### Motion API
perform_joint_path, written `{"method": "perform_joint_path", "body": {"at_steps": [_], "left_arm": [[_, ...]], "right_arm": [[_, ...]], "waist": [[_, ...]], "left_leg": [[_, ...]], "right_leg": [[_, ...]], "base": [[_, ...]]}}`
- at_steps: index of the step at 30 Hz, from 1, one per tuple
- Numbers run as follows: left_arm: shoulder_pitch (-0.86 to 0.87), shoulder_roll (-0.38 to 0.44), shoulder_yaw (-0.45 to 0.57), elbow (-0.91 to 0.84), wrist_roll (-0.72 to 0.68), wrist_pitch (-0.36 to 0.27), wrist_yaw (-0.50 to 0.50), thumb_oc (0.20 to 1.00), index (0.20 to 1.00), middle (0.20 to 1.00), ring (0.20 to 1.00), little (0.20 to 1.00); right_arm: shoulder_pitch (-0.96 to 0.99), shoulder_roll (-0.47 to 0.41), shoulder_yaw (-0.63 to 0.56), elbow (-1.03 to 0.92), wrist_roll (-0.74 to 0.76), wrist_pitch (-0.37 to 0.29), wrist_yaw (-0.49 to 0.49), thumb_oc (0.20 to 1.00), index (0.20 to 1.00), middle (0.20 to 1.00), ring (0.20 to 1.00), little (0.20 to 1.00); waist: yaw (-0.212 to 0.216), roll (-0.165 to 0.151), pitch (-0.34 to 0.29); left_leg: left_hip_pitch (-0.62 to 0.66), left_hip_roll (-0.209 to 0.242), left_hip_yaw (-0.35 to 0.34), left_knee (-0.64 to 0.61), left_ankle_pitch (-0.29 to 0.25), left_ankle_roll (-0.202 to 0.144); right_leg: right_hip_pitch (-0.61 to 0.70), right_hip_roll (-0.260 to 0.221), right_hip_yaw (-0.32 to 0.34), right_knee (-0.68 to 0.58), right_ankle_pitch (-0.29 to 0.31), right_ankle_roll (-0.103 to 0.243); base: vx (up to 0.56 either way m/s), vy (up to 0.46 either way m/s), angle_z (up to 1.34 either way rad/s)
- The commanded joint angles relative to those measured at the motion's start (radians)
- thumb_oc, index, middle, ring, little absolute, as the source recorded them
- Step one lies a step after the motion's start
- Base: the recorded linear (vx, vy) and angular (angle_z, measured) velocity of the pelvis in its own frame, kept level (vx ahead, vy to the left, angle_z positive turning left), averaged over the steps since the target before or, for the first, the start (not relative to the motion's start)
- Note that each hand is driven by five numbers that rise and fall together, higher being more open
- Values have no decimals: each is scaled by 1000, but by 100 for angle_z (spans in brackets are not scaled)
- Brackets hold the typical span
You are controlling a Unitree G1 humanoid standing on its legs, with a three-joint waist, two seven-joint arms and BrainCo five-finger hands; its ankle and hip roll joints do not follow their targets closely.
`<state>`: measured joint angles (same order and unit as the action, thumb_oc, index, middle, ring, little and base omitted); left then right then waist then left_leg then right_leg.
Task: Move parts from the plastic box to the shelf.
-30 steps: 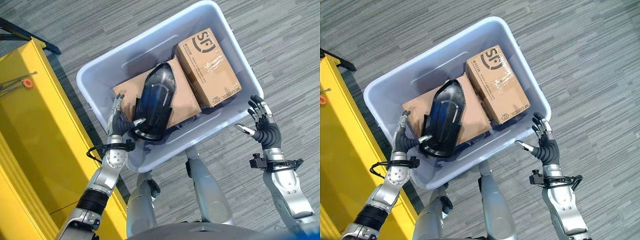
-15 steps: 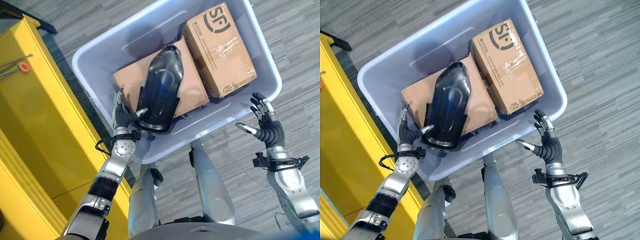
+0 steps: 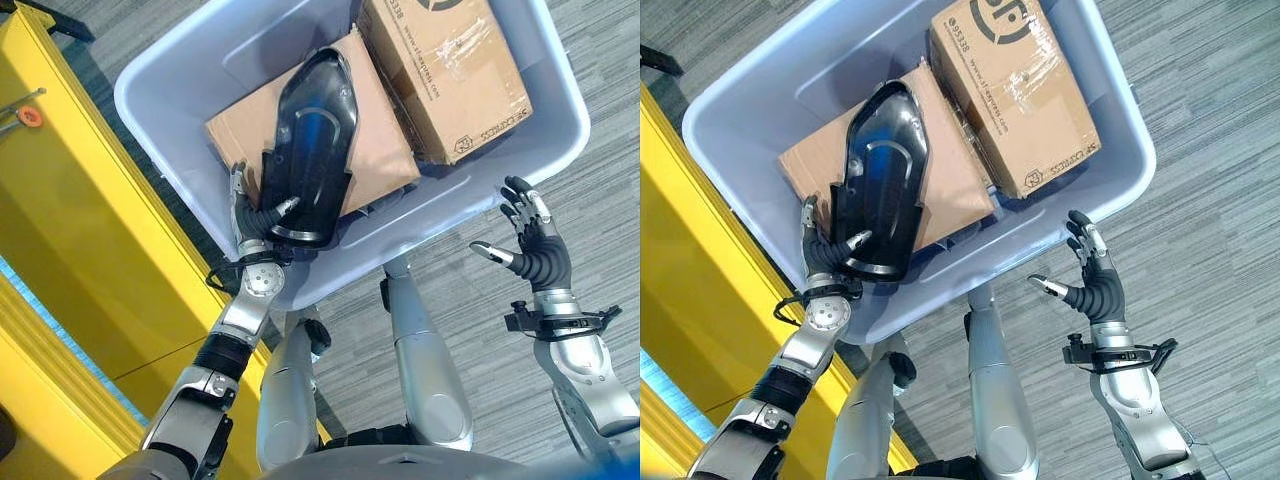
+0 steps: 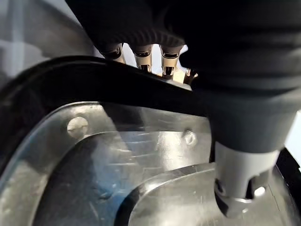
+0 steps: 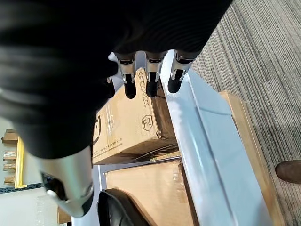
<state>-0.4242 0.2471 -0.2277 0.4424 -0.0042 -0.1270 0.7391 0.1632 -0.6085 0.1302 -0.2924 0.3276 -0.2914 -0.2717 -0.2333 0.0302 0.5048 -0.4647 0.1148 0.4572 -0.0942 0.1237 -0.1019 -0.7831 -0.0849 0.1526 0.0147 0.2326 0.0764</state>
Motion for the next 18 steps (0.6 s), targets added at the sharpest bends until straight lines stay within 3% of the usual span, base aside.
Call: {"method": "perform_joint_path", "body": {"at_steps": [1,8,9,10,11,18], "left_arm": [[-31,7,22,158,-129,24,-21,1000,1000,1000,1000,1000],[-174,-8,0,434,-164,40,-8,1000,1000,1000,1000,1000],[-192,-11,-4,460,-168,41,-10,862,862,862,862,862],[-209,-13,-7,488,-173,43,-14,448,448,448,448,448],[-221,-15,-10,509,-174,43,-14,200,200,200,200,200],[-274,-22,-32,601,-173,56,-40,200,200,200,200,200]], "right_arm": [[20,-4,-1,-69,-3,-56,-21,1000,1000,1000,1000,1000],[14,-27,18,-69,15,-72,-20,1000,1000,1000,1000,1000],[12,-30,18,-70,19,-74,-18,1000,1000,1000,1000,1000],[12,-33,22,-69,23,-77,-17,1000,1000,1000,1000,1000],[14,-34,23,-70,26,-81,-16,1000,1000,1000,1000,1000],[23,-43,16,-76,41,-93,-6,1000,1000,1000,1000,1000]], "waist": [[-52,-58,-3],[-71,-65,5],[-73,-65,6],[-74,-65,6],[-76,-66,5],[-82,-72,-2]], "left_leg": [[3,100,-109,201,-138,-72],[-28,101,-115,231,-148,-74],[-30,102,-115,235,-150,-74],[-33,102,-115,239,-151,-74],[-36,103,-116,243,-153,-74],[-52,113,-118,270,-167,-73]], "right_leg": [[-7,-100,-106,123,-107,110],[-32,-93,-103,142,-113,105],[-33,-92,-103,144,-114,105],[-37,-91,-103,147,-115,104],[-40,-89,-101,150,-116,104],[-52,-81,-100,166,-125,103]], "base": [[0,0,0],[0,0,0],[-2,0,-4],[-1,0,-4],[1,0,-6],[0,-5,-13]]}}
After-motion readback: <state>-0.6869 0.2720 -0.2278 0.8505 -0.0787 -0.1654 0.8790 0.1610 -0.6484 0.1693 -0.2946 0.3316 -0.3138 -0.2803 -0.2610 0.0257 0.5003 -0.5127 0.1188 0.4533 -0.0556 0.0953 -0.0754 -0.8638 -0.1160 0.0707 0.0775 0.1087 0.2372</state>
